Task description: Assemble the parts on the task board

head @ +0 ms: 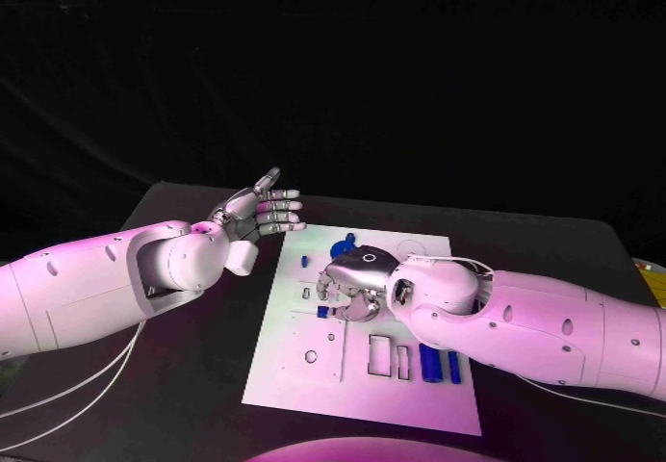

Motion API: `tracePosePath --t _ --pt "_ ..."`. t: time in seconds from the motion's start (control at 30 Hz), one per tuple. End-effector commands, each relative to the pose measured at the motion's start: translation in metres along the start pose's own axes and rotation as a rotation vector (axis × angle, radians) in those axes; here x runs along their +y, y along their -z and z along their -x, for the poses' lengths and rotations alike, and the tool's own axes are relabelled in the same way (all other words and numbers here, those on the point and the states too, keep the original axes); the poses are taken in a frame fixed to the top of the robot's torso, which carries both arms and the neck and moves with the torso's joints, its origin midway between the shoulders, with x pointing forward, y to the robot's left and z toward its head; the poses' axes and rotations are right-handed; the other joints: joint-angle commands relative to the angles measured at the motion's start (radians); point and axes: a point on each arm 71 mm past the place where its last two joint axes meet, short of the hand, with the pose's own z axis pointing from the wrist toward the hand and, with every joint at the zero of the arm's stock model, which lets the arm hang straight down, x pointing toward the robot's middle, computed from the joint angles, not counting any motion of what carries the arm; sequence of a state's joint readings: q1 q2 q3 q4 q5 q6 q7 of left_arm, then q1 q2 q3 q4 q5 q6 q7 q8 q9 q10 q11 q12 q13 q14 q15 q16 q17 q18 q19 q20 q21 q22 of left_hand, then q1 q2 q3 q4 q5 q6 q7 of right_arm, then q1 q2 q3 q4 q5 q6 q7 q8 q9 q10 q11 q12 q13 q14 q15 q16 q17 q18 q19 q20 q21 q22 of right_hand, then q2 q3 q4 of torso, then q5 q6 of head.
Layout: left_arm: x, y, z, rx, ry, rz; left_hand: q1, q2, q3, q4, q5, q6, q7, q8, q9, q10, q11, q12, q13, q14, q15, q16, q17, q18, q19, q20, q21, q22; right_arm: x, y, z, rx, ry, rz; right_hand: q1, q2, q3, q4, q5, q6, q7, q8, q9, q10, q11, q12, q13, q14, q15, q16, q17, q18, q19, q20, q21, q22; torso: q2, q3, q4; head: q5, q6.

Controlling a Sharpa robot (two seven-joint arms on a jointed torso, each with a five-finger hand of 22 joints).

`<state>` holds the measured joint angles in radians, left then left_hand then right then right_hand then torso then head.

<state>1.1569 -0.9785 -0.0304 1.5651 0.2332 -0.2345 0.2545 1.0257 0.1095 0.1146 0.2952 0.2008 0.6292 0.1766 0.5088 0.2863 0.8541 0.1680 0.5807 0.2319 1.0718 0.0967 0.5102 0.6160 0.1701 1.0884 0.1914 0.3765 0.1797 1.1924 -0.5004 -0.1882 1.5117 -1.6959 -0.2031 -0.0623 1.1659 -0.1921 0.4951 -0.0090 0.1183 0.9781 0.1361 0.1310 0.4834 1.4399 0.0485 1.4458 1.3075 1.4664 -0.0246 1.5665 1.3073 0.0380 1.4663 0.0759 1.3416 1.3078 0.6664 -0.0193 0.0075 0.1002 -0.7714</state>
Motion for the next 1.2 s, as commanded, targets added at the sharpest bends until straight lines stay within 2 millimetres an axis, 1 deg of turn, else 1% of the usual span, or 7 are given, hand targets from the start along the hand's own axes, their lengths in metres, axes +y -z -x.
tracePosePath --t 0.03,0.17,0.27,0.33,0.5,0.67,1.2 --pt "-0.001 0.000 -0.002 0.015 -0.006 -0.008 0.010 0.000 -0.004 -0.001 0.005 -0.006 0.066 0.004 -0.001 -0.003 0.000 0.001 -0.001 -0.005 0.001 0.005 0.002 0.011 0.005 -0.002 -0.003 -0.001 -0.005 -0.001 -0.001 0.009 -0.111 -0.080 -0.016 0.001 -0.023 0.015 0.007 -0.007 0.001 -0.003 0.000 0.001 0.008 -0.003 0.124 0.104 0.011 0.004 0.263 0.005 0.026 0.009 0.001 0.204 0.000 -0.0005 -0.0001 0.000 -0.001" --pt "-0.001 0.000 -0.003 0.015 -0.006 -0.008 0.010 0.000 -0.004 -0.001 0.005 -0.006 0.066 0.004 -0.001 -0.003 0.000 0.001 -0.001 -0.005 0.001 0.005 0.002 0.011 0.005 -0.002 -0.003 -0.001 -0.004 -0.003 -0.001 0.020 -0.138 -0.087 0.004 0.017 -0.021 0.018 0.004 -0.005 -0.001 0.000 0.001 0.003 0.007 0.000 0.126 0.104 0.010 0.004 0.263 0.005 0.027 0.011 0.002 0.205 0.000 0.0002 -0.0008 0.001 -0.001" --pt "-0.001 0.000 -0.003 0.016 -0.007 -0.008 0.012 -0.001 -0.005 -0.001 0.005 -0.007 0.066 0.005 -0.003 -0.004 0.001 0.001 -0.002 -0.007 0.002 0.007 0.002 0.011 0.005 -0.001 -0.005 -0.002 -0.002 -0.005 -0.002 0.033 -0.121 -0.070 0.095 0.031 0.013 -0.033 -0.002 -0.006 -0.009 0.002 0.002 0.002 -0.001 0.000 0.127 0.104 0.004 0.004 0.263 0.007 0.025 0.009 -0.003 0.204 0.000 0.0007 -0.0004 0.000 -0.001" --pt "-0.001 -0.001 -0.003 0.017 -0.006 -0.008 0.012 -0.001 -0.005 -0.001 0.005 -0.007 0.066 0.005 -0.003 -0.004 0.001 0.001 -0.002 -0.007 0.002 0.007 0.002 0.011 0.005 -0.001 -0.005 -0.002 0.001 -0.007 -0.003 0.042 -0.082 -0.046 0.153 0.031 0.044 -0.078 0.003 -0.017 -0.026 -0.005 -0.002 -0.004 -0.029 -0.003 0.124 0.104 -0.016 0.004 0.263 0.008 0.023 -0.003 -0.008 0.203 0.000 0.0004 0.0001 -0.001 -0.002" --pt "-0.001 -0.001 -0.003 0.019 -0.006 -0.007 0.012 -0.001 -0.005 -0.001 0.005 -0.007 0.066 0.005 -0.003 -0.004 0.001 0.001 -0.002 -0.007 0.002 0.007 0.002 0.011 0.005 -0.001 -0.005 -0.002 0.008 -0.010 -0.003 0.049 0.018 0.013 0.188 0.031 0.115 -0.138 0.017 -0.026 -0.059 -0.010 -0.008 -0.008 -0.060 -0.005 0.122 0.104 -0.044 0.004 0.263 0.010 0.019 -0.034 -0.018 0.201 0.001 0.0006 0.0015 -0.001 -0.003" --pt "-0.001 -0.001 -0.003 0.019 -0.006 -0.007 0.012 -0.001 -0.005 -0.001 0.005 -0.007 0.066 0.005 -0.003 -0.004 0.001 0.001 -0.002 -0.007 0.002 0.007 0.002 0.011 0.005 -0.001 -0.005 -0.002 0.014 -0.012 -0.003 0.056 0.087 0.061 0.202 0.032 0.170 -0.177 0.014 -0.030 -0.072 -0.011 -0.011 -0.012 -0.071 -0.006 0.120 0.104 -0.054 0.004 0.263 0.011 0.015 -0.045 -0.024 0.199 0.001 0.0001 0.0005 0.000 -0.005" --pt "-0.001 -0.001 -0.003 0.019 -0.006 -0.006 0.015 -0.002 -0.007 -0.001 0.005 -0.008 0.066 0.006 -0.004 -0.005 0.001 0.002 -0.003 -0.009 0.002 0.009 0.002 0.011 0.005 -0.001 -0.006 -0.003 0.019 -0.015 -0.010 0.142 0.168 0.108 0.186 0.028 0.219 -0.210 -0.034 -0.058 -0.094 -0.021 -0.014 -0.040 -0.084 -0.024 0.099 0.104 -0.067 0.004 0.263 0.017 -0.002 -0.056 -0.048 0.191 0.001 -0.0002 -0.0001 0.002 -0.011"
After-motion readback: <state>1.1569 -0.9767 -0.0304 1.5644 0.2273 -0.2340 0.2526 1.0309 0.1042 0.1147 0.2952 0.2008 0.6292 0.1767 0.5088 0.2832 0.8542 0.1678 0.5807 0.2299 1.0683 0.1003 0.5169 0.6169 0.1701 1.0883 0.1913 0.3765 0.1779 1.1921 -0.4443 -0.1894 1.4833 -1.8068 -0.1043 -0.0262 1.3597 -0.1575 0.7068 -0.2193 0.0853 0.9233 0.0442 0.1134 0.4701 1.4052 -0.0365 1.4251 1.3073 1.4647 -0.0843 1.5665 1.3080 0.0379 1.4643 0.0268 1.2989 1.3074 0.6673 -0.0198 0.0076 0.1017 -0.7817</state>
